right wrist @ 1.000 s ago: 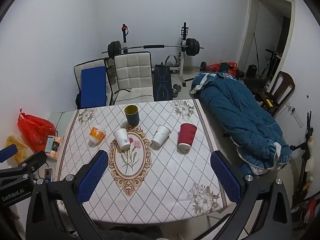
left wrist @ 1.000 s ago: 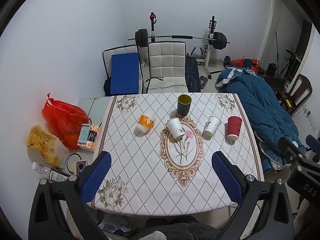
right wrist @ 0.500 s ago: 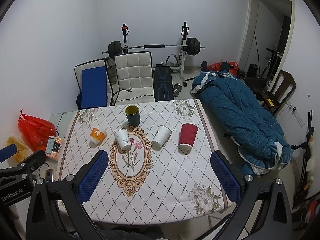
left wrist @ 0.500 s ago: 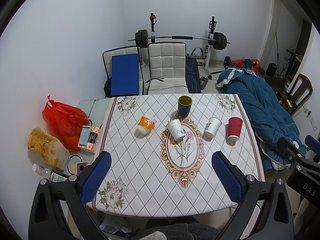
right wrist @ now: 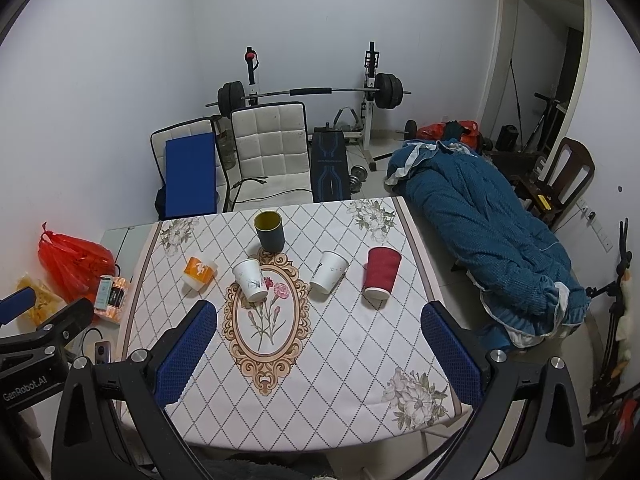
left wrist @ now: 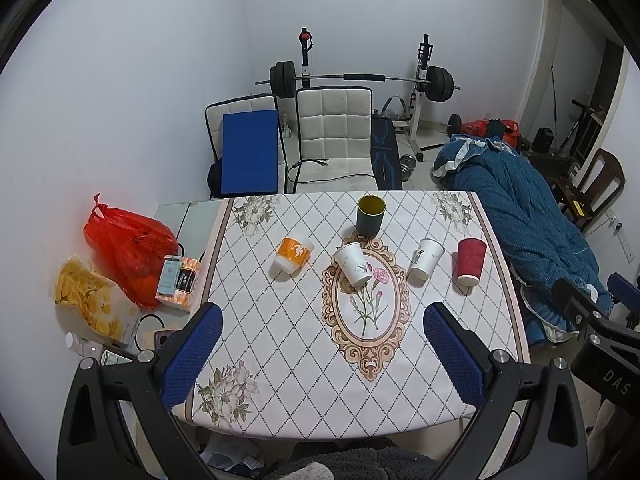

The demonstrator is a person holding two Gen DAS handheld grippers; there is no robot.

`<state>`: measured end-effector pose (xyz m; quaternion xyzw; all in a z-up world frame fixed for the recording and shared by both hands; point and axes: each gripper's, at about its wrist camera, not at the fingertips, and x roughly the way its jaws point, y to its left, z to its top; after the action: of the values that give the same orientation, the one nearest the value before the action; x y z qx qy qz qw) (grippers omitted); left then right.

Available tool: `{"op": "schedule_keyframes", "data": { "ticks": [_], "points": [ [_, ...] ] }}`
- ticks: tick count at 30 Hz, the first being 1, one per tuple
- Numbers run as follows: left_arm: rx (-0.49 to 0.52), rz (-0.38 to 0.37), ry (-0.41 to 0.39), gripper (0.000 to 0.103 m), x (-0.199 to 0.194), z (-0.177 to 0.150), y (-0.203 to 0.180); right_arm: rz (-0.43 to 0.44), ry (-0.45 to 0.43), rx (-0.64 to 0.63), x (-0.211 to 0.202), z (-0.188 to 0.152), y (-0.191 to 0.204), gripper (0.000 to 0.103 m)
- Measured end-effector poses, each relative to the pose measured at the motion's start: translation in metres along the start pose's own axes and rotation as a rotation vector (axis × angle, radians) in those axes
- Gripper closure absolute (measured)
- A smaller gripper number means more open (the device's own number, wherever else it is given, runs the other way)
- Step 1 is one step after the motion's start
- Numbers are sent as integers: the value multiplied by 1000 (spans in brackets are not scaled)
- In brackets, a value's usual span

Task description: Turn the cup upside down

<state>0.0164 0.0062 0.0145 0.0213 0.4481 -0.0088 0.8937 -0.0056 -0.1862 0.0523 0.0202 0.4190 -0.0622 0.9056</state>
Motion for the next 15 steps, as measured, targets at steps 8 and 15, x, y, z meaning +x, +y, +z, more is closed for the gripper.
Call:
{"op": "schedule_keyframes", "data": {
  "ticks": [8, 15],
  "points": [
    [0, -1, 1, 0, 0, 2, 0, 1, 2, 3, 0, 2, 0, 0],
    [-4, -2, -2, 0, 0, 5, 0, 2, -8, 2, 0, 4, 5, 0]
  ]
}}
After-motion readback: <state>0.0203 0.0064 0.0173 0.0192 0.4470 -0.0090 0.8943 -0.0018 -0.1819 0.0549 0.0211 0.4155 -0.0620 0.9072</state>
